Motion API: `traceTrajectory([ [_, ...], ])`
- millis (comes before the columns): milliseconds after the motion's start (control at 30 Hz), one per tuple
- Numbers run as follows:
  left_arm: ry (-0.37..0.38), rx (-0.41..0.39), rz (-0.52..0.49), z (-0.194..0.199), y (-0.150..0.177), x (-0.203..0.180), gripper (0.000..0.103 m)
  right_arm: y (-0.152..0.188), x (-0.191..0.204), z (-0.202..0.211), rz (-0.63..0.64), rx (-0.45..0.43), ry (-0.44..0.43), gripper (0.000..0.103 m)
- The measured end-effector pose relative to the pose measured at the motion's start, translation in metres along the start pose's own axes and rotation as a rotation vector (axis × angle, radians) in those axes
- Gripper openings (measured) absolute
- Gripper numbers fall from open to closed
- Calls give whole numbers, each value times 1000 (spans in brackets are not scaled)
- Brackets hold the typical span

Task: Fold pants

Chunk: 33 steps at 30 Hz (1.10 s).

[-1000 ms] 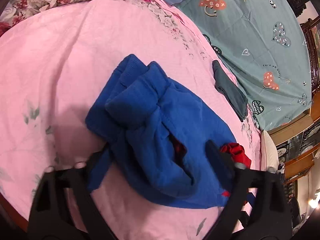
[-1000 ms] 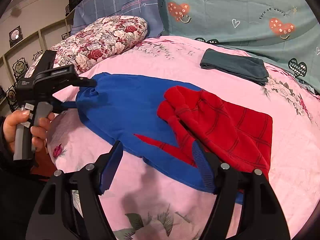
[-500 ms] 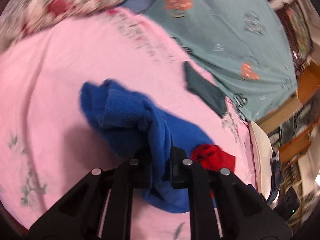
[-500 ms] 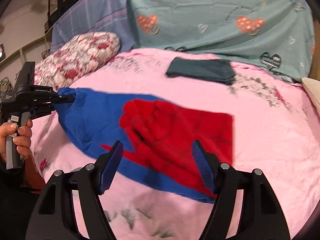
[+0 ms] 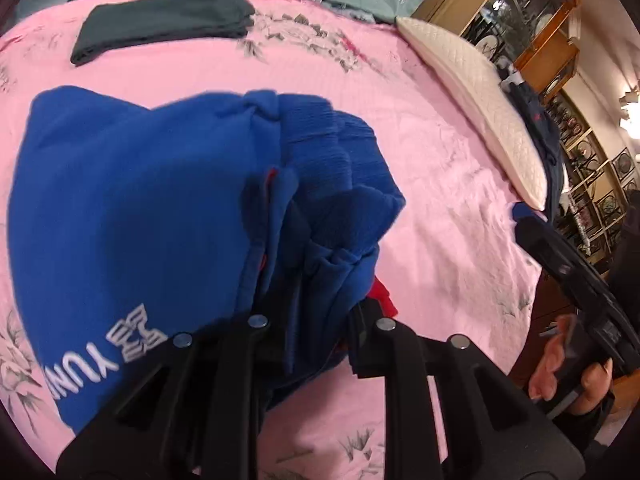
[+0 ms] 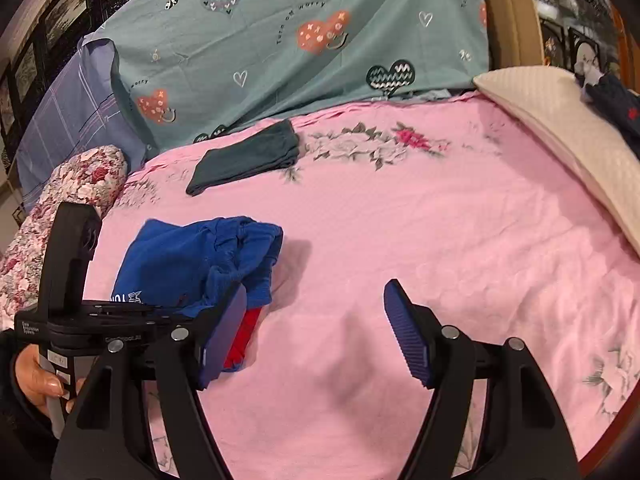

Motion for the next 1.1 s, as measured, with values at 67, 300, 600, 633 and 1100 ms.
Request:
traceTrajectory([
  [67, 26, -18, -3, 23, 3, -6, 31, -3, 4, -6, -1, 22, -41, 74],
  [300, 7, -225, -15, 113, 29, 1, 94, -21, 38, -47, -96, 178, -274, 85],
  [600, -82, -229, 191, 123, 42, 71, 92, -12, 85, -85, 7, 327, -272, 29],
  [633, -82, -241, 198, 123, 40, 75, 92, -17, 83, -79, 26, 291, -250, 28],
  [1100, 78, -236, 382, 84, 10, 134, 94, -24, 57, -85, -49, 336, -331, 91],
])
Point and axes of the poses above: each gripper's, at about its wrist camera, not at the fingertips, and z roughly against the way its jaws point, x to its left, y to its underside, the point moved 1 cm from there along -z, roughly the way its jaws point, and after that the axes turned 13 degrees about y, right-handed, at the moved point
